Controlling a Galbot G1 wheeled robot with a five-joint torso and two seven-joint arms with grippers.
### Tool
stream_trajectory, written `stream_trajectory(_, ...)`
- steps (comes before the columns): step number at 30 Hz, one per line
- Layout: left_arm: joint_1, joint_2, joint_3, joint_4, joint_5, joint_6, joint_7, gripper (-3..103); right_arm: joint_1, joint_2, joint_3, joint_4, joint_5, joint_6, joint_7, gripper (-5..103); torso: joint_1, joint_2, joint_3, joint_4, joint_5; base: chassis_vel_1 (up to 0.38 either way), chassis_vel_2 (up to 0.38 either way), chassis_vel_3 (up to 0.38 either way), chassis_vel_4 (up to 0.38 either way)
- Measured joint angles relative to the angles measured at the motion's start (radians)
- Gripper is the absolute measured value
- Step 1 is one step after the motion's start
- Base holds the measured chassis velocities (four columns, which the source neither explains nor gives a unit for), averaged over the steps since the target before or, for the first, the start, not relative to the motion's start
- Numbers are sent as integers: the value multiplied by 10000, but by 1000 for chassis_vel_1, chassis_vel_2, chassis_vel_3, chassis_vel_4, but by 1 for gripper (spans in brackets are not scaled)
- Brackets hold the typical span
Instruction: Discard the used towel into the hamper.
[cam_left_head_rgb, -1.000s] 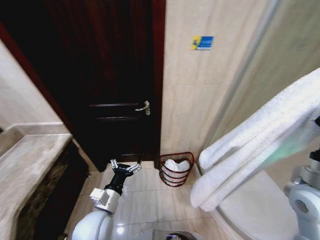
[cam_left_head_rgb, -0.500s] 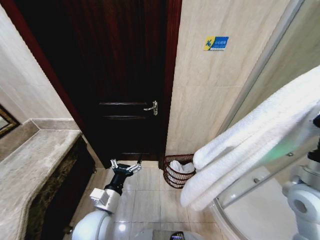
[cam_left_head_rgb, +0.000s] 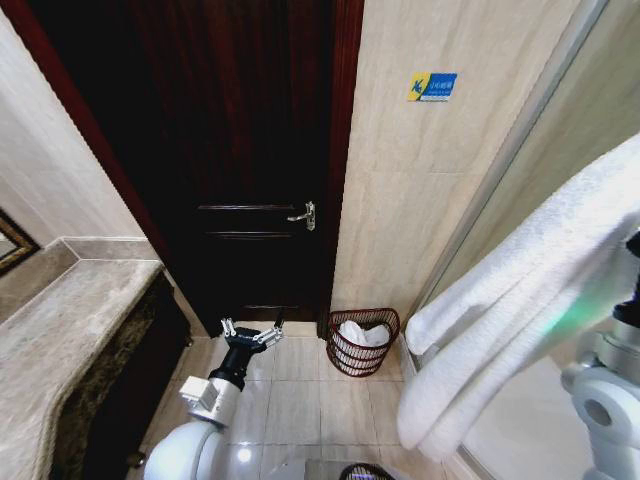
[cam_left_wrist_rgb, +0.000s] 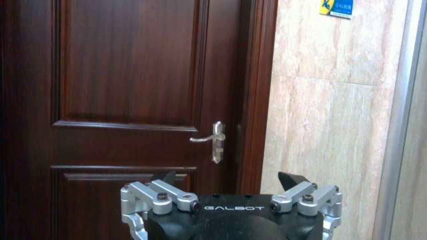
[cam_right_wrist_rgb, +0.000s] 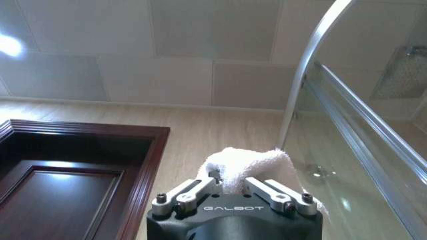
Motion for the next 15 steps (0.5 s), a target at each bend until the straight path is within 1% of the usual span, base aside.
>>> stream_trajectory(15,0,-1,0,0,0,0,0,100,1,25,36,-1,-75,-94,-16,5,38,80,44,0,0,0,0,0,0)
